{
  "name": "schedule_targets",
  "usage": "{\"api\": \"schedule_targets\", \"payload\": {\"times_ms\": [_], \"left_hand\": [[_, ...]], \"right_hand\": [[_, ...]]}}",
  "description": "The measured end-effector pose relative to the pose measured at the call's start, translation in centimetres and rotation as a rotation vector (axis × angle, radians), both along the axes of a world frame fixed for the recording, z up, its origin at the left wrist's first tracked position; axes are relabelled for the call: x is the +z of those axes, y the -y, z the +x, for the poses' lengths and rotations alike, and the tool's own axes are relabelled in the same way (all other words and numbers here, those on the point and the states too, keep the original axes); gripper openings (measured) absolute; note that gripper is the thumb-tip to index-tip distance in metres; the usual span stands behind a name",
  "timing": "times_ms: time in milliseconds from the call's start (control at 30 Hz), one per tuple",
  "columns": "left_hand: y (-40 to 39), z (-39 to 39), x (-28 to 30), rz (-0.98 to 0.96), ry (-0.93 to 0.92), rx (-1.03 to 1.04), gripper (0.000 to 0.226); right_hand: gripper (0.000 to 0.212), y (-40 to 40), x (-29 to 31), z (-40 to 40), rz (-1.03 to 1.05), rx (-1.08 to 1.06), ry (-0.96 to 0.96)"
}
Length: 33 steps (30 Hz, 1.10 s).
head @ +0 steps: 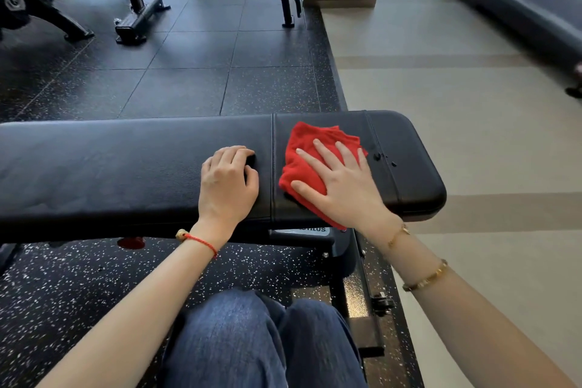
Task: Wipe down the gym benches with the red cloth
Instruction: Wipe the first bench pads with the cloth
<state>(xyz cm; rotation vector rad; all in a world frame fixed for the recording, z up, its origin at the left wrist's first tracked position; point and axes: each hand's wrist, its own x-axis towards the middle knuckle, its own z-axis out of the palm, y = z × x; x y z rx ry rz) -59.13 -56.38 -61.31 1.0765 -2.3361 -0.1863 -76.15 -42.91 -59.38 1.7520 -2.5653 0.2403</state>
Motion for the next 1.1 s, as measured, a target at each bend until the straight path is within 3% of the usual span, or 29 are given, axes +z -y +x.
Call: {"api": "schedule_targets", "payload": {"times_ms": [267,433,633,900,1100], "left_hand": [[-0.1,-0.1,-0.2,0.002,0.002,0.008,0.03],[0.0,0.0,0.0,0.01,-0.009,0.002,0.029],[0.1,0.4,-0.1,0.023,-0.021,-0.02,0.032],[0.0,0.2,0.0,0.022,-0.015,-0.015,0.032],[0.2,0.0,0.1,0.025,-0.017,-0.002,0.03]], "right_hand": [[0.067,2.7,0.6,-4.2,0.078,-0.226,-0.038],[0.067,4.3,0.7,-2.6,0.096,-0.148,0.02],[0.069,-0.9,0.4,-0.9,0.032,0.005,-0.014],[0.066,3.6,1.0,-4.5,0.102,-0.189,0.035],[0.068,4.8,0.9,0.4,0.072,-0.03,0.054]]}}
